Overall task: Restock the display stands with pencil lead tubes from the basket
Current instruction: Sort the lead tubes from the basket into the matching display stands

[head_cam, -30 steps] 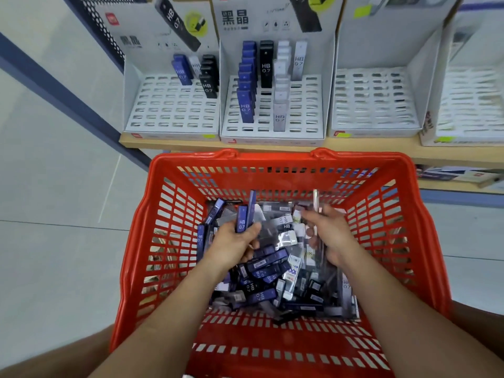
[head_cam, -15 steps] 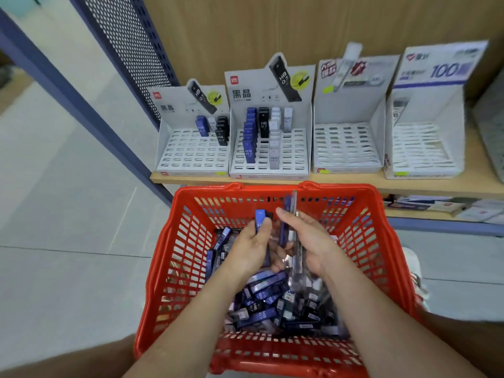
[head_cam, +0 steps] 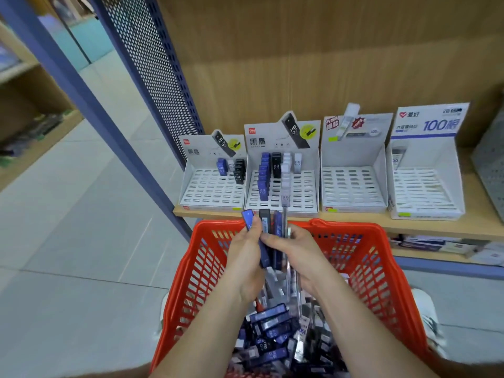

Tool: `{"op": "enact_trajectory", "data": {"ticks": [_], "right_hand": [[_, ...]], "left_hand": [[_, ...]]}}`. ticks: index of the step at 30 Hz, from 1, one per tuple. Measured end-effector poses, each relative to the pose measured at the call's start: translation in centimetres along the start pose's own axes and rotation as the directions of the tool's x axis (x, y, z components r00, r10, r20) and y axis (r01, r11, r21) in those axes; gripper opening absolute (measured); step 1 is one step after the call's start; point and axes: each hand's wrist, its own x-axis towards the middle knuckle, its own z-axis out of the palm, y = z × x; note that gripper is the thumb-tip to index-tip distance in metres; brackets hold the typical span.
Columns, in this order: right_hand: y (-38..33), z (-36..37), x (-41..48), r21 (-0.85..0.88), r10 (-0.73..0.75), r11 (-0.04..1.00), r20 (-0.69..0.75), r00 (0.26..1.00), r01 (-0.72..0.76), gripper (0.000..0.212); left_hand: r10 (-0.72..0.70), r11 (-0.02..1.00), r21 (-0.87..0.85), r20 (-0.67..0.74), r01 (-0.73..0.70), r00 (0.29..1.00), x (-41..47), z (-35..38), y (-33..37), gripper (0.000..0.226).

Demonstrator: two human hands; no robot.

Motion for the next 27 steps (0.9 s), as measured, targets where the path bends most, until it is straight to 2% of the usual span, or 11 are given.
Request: {"op": "enact_trajectory", "data": {"ticks": [4, 6, 7, 9, 12, 15, 18, 22, 27], "right_hand": [[-1.2, -0.7, 0.8, -0.026, 0.052, 0.998, 0.061, 0.997, -0.051, 0.023], [-1.3, -0.9, 1.2, -0.031, 0.072, 0.997, 0.101, 0.992, -0.069, 0.022], [-1.2, -0.8, 1.4, -0.016, 0.082, 0.997, 0.107, 0.991, -0.08, 0.02], [-0.8, -0.3, 1.6, 0.062, 0.098, 0.993, 0.098, 0.99, -0.104, 0.013], [-0.6, 0.1, 2.2, 0.145, 0.074, 0.986, 0.092, 0.993, -0.087, 0.008], [-0.4, 0.1, 3.3, 0.23, 0.097, 0.967, 0.073, 0.993, -0.111, 0.016], [-0.3, 0.4, 3.8, 0.219, 0.08, 0.971, 0.068, 0.995, -0.093, 0.009], [0.0, 0.6, 4.6, 0.268, 0.071, 0.962, -0.036, 0.997, -0.059, 0.007], [0.6, 0.5, 5.4, 0.313, 0.067, 0.949, -0.12, 0.99, -0.026, 0.007]], "left_hand": [[0.038, 0.994, 0.1, 0.025, -0.041, 0.999, 0.8, 0.4, 0.6, 0.037], [0.097, 0.979, 0.177, 0.005, -0.097, 0.995, 1.5, 0.5, 0.9, 0.044], [0.127, 0.97, 0.21, 0.006, -0.126, 0.992, 2.2, 0.5, 0.9, 0.047], [0.183, 0.955, 0.231, 0.028, -0.185, 0.983, 2.8, 0.9, 1.3, 0.038], [0.154, 0.97, 0.179, 0.065, -0.163, 0.986, 3.9, 1.1, 1.9, 0.034], [0.105, 0.99, 0.086, 0.092, -0.113, 0.99, 4.8, 0.7, 3.1, 0.033], [0.111, 0.989, 0.084, 0.098, -0.119, 0.989, 5.8, 0.0, 3.6, 0.031], [0.109, 0.944, 0.297, 0.131, -0.144, 0.985, 6.1, -0.6, 3.4, 0.026], [-0.037, 0.842, 0.527, 0.271, -0.116, 0.962, 5.4, -1.9, 4.2, 0.031]]}}
